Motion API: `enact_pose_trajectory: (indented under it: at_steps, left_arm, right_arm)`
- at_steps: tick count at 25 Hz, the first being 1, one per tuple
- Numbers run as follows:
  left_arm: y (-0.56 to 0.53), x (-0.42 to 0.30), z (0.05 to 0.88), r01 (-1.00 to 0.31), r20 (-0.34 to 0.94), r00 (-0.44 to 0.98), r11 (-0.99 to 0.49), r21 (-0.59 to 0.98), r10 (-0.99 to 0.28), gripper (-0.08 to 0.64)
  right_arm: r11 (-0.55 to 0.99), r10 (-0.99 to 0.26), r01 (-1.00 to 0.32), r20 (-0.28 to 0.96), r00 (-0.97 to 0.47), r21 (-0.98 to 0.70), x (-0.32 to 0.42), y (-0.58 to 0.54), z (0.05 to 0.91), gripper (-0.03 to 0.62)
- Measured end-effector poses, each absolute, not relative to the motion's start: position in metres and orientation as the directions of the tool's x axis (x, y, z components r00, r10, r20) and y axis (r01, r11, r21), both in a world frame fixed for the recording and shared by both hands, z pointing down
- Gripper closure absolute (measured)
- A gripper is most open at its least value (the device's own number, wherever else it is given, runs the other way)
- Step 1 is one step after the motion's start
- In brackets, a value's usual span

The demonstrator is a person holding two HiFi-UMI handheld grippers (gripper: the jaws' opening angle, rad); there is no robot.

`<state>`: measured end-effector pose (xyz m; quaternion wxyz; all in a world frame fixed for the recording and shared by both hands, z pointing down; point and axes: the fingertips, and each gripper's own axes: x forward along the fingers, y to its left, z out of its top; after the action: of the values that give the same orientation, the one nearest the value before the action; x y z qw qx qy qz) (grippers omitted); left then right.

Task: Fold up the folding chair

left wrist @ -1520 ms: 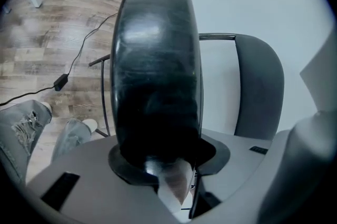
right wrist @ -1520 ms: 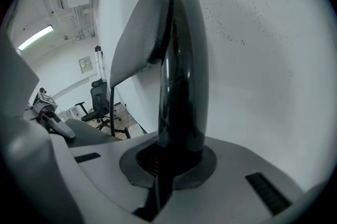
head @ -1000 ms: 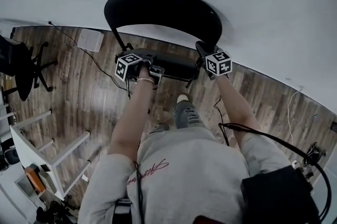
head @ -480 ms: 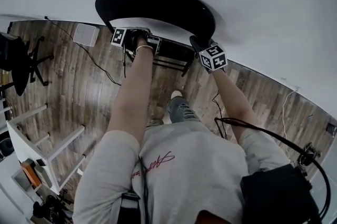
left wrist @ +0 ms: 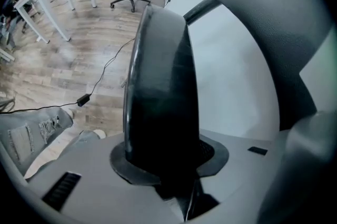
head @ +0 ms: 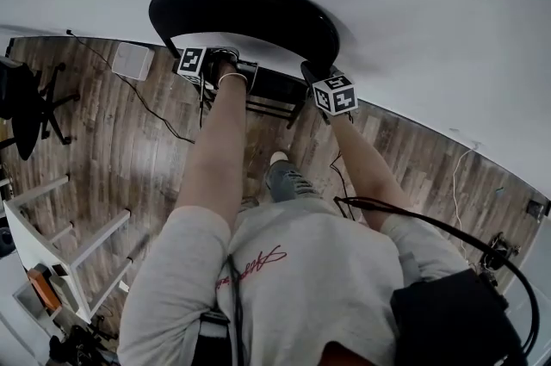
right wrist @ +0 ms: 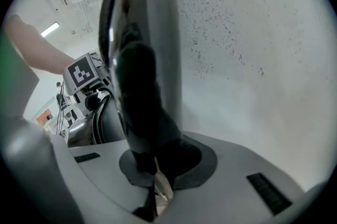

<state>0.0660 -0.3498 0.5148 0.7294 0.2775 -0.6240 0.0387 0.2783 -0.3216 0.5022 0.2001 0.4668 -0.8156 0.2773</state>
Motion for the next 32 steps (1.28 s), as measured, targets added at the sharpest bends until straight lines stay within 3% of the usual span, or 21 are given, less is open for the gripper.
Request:
enact_pose_trajectory:
  at_steps: [6,8,9,11,16,22,26,29,32]
  left_arm:
    - [-0.356,0.070,0.511,-0.430,0.915,0.209,0.808,0.403,-0.345,0.405]
    - [-0.354,0.070,0.511,-0.456,0.909,0.220,0.787,0.416,-0.353,0.403]
    - [-0.353,0.070,0.511,-0.467,0.907,0.233,0.778,0.420,-0.350,0.403]
    - [-0.352,0.072,0.510,-0.486,0.903,0.263,0.762,0.428,-0.340,0.402]
    - [-0.357,0.070,0.511,-0.471,0.911,0.250,0.781,0.409,-0.327,0.402]
    - [-0.377,0.076,0.513,-0.490,0.926,0.225,0.786,0.377,-0.304,0.402]
    - [-0.386,0.078,0.515,-0.485,0.932,0.205,0.796,0.361,-0.298,0.400]
    - [-0.390,0.079,0.515,-0.535,0.925,0.201,0.754,0.380,-0.323,0.390]
    - [-0.392,0.083,0.512,-0.603,0.896,0.252,0.665,0.440,-0.364,0.349]
  right_arm:
    - [0.388,-0.677,-0.865,0.538,-0.502,-0.318,0.282,-0.324,0.501,0.575]
    - [0.357,-0.733,-0.866,0.470,-0.492,-0.351,0.286,-0.326,0.493,0.570]
    - [0.326,-0.773,-0.861,0.415,-0.480,-0.389,0.290,-0.330,0.485,0.551]
    - [0.272,-0.817,-0.835,0.343,-0.463,-0.478,0.297,-0.334,0.469,0.401]
    - [0.365,-0.721,-0.817,0.419,-0.552,-0.447,0.288,-0.307,0.461,0.383]
    - [0.294,-0.769,-0.843,0.412,-0.489,-0.451,0.310,-0.276,0.451,0.376]
    - [0.376,-0.750,-0.819,0.377,-0.544,-0.435,0.302,-0.253,0.430,0.376]
    - [0.477,-0.696,-0.779,0.366,-0.618,-0.408,0.279,-0.236,0.412,0.374]
    - [0.488,-0.732,-0.792,0.322,-0.601,-0.367,0.265,-0.232,0.387,0.374]
